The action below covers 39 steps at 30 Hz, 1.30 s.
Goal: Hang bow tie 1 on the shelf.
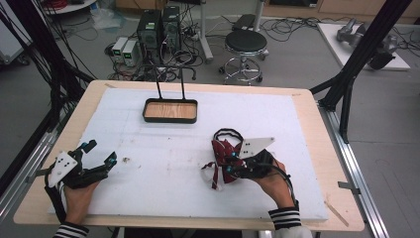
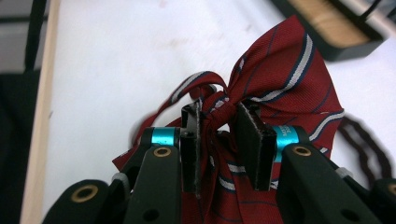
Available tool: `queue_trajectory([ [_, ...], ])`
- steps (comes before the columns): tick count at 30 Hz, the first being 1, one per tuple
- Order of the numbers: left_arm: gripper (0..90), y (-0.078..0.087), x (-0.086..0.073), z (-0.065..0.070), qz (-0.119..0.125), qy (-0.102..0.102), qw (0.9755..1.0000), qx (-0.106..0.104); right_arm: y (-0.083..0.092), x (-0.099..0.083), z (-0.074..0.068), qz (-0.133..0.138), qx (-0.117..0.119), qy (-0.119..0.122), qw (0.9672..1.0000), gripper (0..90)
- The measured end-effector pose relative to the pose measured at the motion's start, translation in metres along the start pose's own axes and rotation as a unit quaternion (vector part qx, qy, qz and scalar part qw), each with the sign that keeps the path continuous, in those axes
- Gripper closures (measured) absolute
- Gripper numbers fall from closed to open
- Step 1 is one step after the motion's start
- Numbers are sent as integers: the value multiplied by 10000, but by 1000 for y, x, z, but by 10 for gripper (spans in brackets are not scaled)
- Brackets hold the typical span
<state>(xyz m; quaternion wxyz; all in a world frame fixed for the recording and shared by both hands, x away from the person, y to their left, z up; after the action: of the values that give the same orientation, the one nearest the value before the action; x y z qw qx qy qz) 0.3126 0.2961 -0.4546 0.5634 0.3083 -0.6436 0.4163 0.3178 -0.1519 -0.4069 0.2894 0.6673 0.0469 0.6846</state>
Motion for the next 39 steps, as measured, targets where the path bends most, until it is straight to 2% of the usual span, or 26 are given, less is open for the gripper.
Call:
queue_trajectory([
  [6,153,0,0,0,-5,11,10000,0,0,14,9,551,-376,-104,9977,714],
  [16,152,0,0,0,6,26,10000,-5,-4,38,20,930,-917,-122,9914,714],
  [20,153,0,0,-1,9,51,10000,5,-5,46,24,1052,-1141,-167,9877,714],
  [23,152,0,0,-1,8,51,10000,4,-6,52,27,1322,-1268,-283,9827,714],
  [25,153,0,0,-1,7,35,10000,-1,-7,55,29,1369,-1362,-341,9806,714],
  [31,153,1,0,-1,14,49,10000,6,-11,61,38,1432,-1493,-449,9773,714],
  [36,152,1,0,-1,19,57,10000,0,-13,72,48,1647,-1653,-583,9706,714],
  [39,152,1,0,-1,22,62,10000,-3,-16,76,54,1686,-1731,-623,9684,714],
])
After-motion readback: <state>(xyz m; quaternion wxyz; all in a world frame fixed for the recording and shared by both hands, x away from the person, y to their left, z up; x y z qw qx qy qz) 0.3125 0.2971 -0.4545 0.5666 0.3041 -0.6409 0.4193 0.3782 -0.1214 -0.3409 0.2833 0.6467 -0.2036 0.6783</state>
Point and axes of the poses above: each handheld gripper's, and its own axes: y roughly backward along the jaws, x roughly out of its top, z roughly to its right, the point moved 5 cm from there along -y, roughly forward along the jaws, and after that the axes turned 11 degrees about z, right-handed, at the moved point
